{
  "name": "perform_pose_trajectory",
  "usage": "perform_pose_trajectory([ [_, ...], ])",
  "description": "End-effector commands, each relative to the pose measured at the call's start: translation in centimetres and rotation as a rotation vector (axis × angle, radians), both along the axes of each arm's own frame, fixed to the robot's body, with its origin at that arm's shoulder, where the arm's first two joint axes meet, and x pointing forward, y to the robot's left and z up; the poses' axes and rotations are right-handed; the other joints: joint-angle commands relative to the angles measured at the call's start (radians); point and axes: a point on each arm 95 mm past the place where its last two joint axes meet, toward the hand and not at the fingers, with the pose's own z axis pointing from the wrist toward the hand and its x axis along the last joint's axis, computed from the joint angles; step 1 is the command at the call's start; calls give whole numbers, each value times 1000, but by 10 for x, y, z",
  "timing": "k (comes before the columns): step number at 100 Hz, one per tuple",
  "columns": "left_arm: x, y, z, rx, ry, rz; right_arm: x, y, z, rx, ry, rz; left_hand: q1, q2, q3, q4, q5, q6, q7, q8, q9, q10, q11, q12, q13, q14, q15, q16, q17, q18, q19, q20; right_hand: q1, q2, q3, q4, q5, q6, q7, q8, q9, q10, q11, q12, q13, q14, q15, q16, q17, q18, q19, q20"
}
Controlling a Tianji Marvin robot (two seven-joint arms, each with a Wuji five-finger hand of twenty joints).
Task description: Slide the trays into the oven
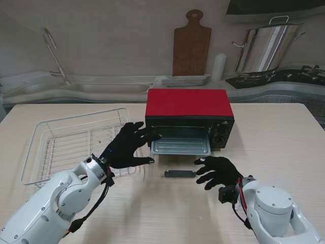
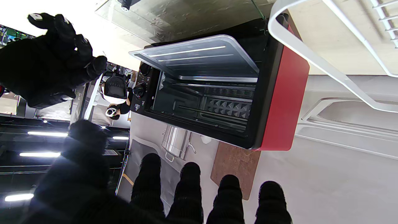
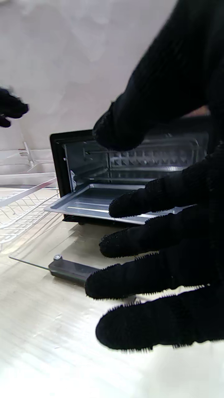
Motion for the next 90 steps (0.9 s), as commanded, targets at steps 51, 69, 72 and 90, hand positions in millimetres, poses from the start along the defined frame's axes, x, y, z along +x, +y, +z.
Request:
perform_pose_trajectory([
  [51, -3, -3, -2, -1, -5, -5, 0, 44, 10, -407, -363, 187, -7, 27, -19, 35, -5, 4, 6, 11, -22, -12, 8, -9, -14, -25, -11, -16, -16, -21, -52, -4, -54, -30, 100, 41, 7, -101, 171, 56, -160, -128, 19, 6, -339, -142, -31, 52, -353, -201, -109, 118],
  [69, -3, -3, -2, -1, -10, -5, 2, 55, 6, -523, -447, 242, -6, 27, -18, 35, -5, 5, 6, 11, -21, -12, 7, -10, -14, -24, -11, -16, -16, -21, -52, -4, -74, -18, 106, 51, 53, -86, 90, 29, -181, -135, -8, -6, -371, -159, -53, 44, -385, -236, -152, 116],
  [72, -3, -3, -2, -2, -11, -5, 3, 57, 4, -552, -463, 248, -6, 27, -18, 35, -6, 4, 5, 11, -22, -12, 7, -10, -14, -24, -11, -16, -16, -21, -52, -4, -75, -19, 109, 52, 50, -82, 69, 19, -186, -135, -21, -11, -374, -163, -65, 38, -390, -244, -163, 112],
  [90, -3, -2, -2, -5, -13, -2, 7, 69, -6, -670, -523, 299, -6, 27, -18, 35, -5, 5, 6, 11, -22, -12, 7, -10, -14, -24, -11, -16, -16, -21, -52, -5, -95, -6, 111, 58, 26, -91, 23, -6, -197, -145, -39, -18, -372, -179, -90, 26, -393, -264, -182, 105],
])
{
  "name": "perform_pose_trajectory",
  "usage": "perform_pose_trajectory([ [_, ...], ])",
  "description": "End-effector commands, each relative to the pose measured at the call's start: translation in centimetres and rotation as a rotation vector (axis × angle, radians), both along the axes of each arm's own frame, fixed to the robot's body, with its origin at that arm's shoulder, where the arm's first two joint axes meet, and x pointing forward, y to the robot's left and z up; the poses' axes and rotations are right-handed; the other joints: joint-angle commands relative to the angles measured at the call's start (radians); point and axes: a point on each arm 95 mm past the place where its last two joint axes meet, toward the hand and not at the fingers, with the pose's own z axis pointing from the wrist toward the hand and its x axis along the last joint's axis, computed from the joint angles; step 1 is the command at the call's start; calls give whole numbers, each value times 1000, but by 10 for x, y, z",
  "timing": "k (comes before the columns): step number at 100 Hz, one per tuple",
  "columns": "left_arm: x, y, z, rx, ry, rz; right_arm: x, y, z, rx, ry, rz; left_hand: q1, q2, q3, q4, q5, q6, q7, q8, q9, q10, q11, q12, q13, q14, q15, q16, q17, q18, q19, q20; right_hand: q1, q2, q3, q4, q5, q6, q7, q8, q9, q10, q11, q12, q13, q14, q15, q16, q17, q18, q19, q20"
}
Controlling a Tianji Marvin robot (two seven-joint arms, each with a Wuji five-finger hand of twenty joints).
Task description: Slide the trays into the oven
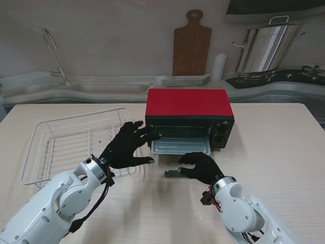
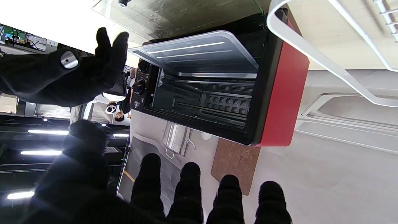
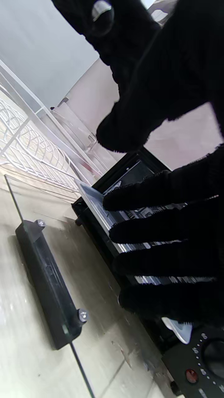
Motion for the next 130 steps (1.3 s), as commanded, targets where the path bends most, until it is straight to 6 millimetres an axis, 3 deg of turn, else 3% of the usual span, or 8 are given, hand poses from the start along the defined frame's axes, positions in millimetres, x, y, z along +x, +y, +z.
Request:
perform_pose_trajectory([
  [1, -2, -2, -1, 1, 9, -5, -2, 8, -5, 31, 43, 28, -6, 27, -19, 35, -6, 5, 5, 11, -22, -13, 7, -10, -14, -24, -11, -16, -16, -21, -52, -4, -55, 8, 19, 47, -12, -12, -21, -15, -35, -32, -14, -18, -30, -32, -17, -12, -14, -41, -10, 9],
  [22, -2, -1, -2, 0, 9, -2, 3, 21, -16, -59, 18, 58, -6, 27, -19, 35, -4, 3, 5, 10, -21, -13, 7, -10, -14, -25, -11, -17, -16, -21, -52, -5, -74, 22, 14, 49, -99, -21, -53, -38, -78, -42, -29, -22, -61, -52, -50, -27, -58, -62, -57, -10],
  [53, -2, 1, -2, 0, 7, 2, 13, 30, -29, -165, 1, 62, -5, 26, -18, 35, -4, 4, 5, 11, -20, -12, 8, -10, -13, -25, -11, -17, -15, -21, -52, -5, -103, 55, -11, 58, -205, -21, -5, -111, -134, -57, -72, -39, -114, -97, -141, -71, -142, -93, -155, -62],
  [86, -2, 2, -3, -4, 8, 6, 21, 35, -36, -234, -33, 51, -6, 26, -18, 35, -4, 4, 6, 10, -20, -13, 8, -10, -13, -24, -11, -16, -15, -21, -52, -5, -111, 81, -32, 61, -267, -18, -10, -154, -199, -70, -97, -49, -173, -136, -225, -115, -210, -166, -229, -103],
  [130, -2, 3, -3, -3, 11, 10, 30, 40, -31, -240, -78, 21, -6, 26, -17, 35, -4, 5, 6, 10, -20, -11, 8, -10, -13, -24, -11, -17, -15, -20, -52, -5, -118, 86, -30, 63, -282, -12, 9, -157, -208, -68, -69, -37, -168, -132, -213, -111, -209, -173, -217, -102],
])
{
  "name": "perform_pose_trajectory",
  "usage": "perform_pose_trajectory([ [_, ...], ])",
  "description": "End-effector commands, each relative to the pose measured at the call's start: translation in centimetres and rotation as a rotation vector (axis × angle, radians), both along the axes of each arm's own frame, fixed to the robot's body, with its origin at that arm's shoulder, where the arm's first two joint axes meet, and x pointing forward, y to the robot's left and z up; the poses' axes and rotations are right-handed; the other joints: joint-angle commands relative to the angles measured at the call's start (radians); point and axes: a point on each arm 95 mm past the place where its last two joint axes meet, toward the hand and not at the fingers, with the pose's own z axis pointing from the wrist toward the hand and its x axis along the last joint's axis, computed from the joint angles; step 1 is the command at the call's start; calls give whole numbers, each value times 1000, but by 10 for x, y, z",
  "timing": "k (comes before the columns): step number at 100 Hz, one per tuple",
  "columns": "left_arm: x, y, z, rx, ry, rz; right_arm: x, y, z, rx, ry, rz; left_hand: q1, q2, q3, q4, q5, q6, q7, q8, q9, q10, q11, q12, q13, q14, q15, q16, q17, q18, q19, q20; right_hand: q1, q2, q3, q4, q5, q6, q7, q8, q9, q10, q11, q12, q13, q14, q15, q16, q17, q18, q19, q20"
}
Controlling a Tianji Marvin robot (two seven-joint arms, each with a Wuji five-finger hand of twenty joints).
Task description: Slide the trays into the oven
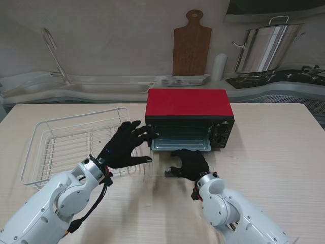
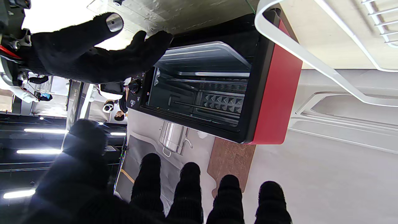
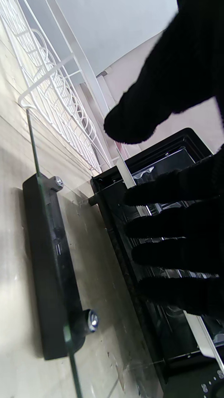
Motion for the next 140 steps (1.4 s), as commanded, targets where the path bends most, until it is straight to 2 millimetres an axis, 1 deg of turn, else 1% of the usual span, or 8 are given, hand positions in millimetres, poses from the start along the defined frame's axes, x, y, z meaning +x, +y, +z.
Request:
perform_pose_trajectory([
  [1, -2, -3, -2, 2, 15, -4, 0, 6, 1, 7, 10, 8, -6, 25, -17, 35, -4, 5, 6, 10, -21, -11, 8, -10, -13, -23, -11, -17, -15, -21, -52, -5, -45, 10, -9, 63, -29, -1, 13, -19, -31, -23, 13, -3, -46, -34, -6, -4, -13, -46, -2, -5],
  [17, -2, -4, -2, 2, 14, -6, 7, 8, 2, 7, 21, -6, -7, 26, -18, 35, -4, 5, 5, 10, -20, -12, 8, -10, -13, -24, -11, -17, -14, -21, -52, -5, -44, 9, -8, 63, -21, -1, 21, -18, -23, -22, 20, 0, -42, -32, 6, 2, -5, -42, 7, -2],
  [33, -1, -4, -2, 4, 17, -7, 14, 11, 2, 8, 21, -23, -7, 26, -17, 35, -5, 4, 5, 10, -22, -13, 8, -10, -14, -25, -11, -17, -15, -21, -52, -5, -47, 4, -1, 63, -27, -2, 65, -4, -25, -18, 59, 16, -44, -26, 48, 25, 0, -39, 28, 9],
  [47, -1, -4, -2, 4, 17, -7, 22, 15, 4, 8, 21, -35, -6, 26, -17, 35, -4, 4, 6, 10, -21, -12, 8, -10, -13, -26, -11, -17, -15, -22, -52, -6, -45, 1, 1, 62, -28, -3, 79, 2, -23, -18, 70, 20, -44, -26, 60, 32, 5, -39, 35, 12],
  [81, -1, -2, -1, 6, 11, -2, 42, 26, 7, 10, 24, -80, -7, 26, -18, 35, -4, 5, 6, 10, -20, -12, 8, -10, -14, -24, -11, -17, -15, -21, -52, -6, -46, -4, 9, 62, -34, -7, 94, 9, -25, -21, 79, 22, -43, -29, 72, 39, 10, -33, 42, 17],
  [82, -1, -2, 0, 6, 11, -1, 43, 26, 7, 10, 24, -82, -6, 26, -17, 35, -5, 5, 6, 10, -17, -6, 9, -10, -13, -25, -11, -17, -15, -21, -52, -6, -45, -4, 9, 62, -35, -7, 94, 9, -25, -21, 79, 22, -43, -30, 72, 39, 10, -33, 42, 17],
  [115, -3, 1, -1, 9, 9, 6, 64, 39, 7, 2, 21, -121, -7, 26, -18, 35, -3, 5, 6, 10, -21, -12, 7, -10, -13, -23, -11, -17, -15, -21, -52, -6, -45, -13, 18, 62, -51, -12, 101, 11, -39, -28, 82, 24, -49, -36, 71, 39, 11, -32, 42, 18],
  [140, -3, 2, -2, 7, 15, 8, 75, 46, 7, -3, 30, -142, -7, 26, -18, 35, -4, 4, 5, 10, -19, -11, 8, -10, -14, -24, -11, -17, -16, -21, -53, -6, -47, -10, 18, 61, -71, -13, 103, 11, -58, -31, 84, 24, -60, -40, 70, 39, 7, -34, 39, 17],
])
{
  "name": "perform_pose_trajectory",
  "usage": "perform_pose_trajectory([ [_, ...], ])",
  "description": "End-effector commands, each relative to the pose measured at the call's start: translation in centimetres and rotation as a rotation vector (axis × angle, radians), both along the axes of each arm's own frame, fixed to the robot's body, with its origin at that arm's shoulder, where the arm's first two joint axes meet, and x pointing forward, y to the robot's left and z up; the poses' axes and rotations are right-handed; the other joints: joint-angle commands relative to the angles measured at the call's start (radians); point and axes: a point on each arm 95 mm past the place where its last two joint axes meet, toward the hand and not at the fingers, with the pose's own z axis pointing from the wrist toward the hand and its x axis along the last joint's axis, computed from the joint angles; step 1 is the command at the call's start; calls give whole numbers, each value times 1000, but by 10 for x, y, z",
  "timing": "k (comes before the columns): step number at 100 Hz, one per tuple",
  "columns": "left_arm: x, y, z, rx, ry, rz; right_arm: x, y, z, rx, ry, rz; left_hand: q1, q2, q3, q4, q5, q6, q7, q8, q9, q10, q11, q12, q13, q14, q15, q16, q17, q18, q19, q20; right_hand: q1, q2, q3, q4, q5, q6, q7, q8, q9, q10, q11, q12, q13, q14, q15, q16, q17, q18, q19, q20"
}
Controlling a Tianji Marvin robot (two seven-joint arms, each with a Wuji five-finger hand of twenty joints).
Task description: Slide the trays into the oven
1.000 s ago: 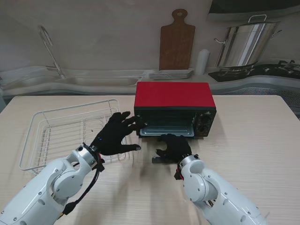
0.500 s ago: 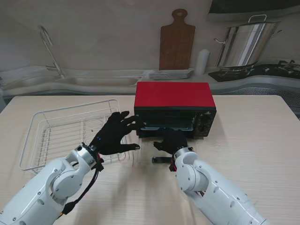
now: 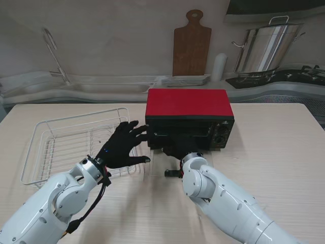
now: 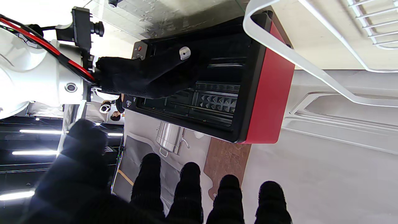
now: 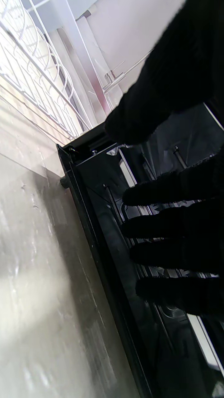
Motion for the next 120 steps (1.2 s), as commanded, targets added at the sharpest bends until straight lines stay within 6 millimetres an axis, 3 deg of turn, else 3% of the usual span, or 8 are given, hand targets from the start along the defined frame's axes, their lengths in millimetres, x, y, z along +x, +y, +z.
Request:
perform_pose_trajectory([
  [1, -3, -3, -1, 2, 14, -6, 3, 9, 3, 7, 5, 7, -7, 25, -18, 35, -4, 4, 5, 10, -19, -11, 8, -10, -14, -24, -11, -17, -16, -21, -53, -6, -47, -10, 17, 27, -46, -13, 10, 12, -58, -31, -14, 19, -50, -33, 3, 13, -9, -34, 14, 9],
  [42, -3, -2, -2, -1, 16, -5, 13, 13, 1, -2, 5, -24, -5, 25, -17, 35, -4, 4, 5, 10, -20, -12, 8, -10, -13, -24, -11, -17, -15, -21, -52, -6, -47, -8, 16, 27, -70, -19, 12, 11, -81, -39, -11, 20, -68, -43, -1, 12, -24, -37, 5, 5],
  [69, -3, -3, -2, -2, 17, -6, 10, 12, 0, -4, 16, -20, -6, 25, -18, 35, -5, 3, 6, 10, -20, -11, 8, -10, -13, -24, -11, -17, -15, -22, -52, -6, -52, -6, 14, 28, -51, -21, 31, 17, -57, -34, 3, 24, -47, -33, 20, 21, -7, -26, 21, 11],
  [98, -3, -3, -2, -3, 14, -8, -6, 5, -1, 8, 34, 9, -5, 24, -17, 35, -4, 5, 6, 10, -20, -11, 8, -10, -13, -23, -11, -17, -15, -21, -52, -6, -53, -2, 8, 27, -34, -17, 40, 24, -41, -27, 18, 30, -37, -22, 51, 37, 3, -18, 41, 22],
  [120, -3, -3, -2, -7, 14, -5, -35, -5, 1, 33, 10, 59, -6, 25, -17, 35, -4, 4, 6, 10, -19, -12, 8, -10, -13, -24, -11, -17, -15, -20, -52, -6, -50, 8, 1, 27, -30, -16, 33, 26, -39, -25, 15, 28, -35, -19, 52, 38, 8, -15, 46, 25],
])
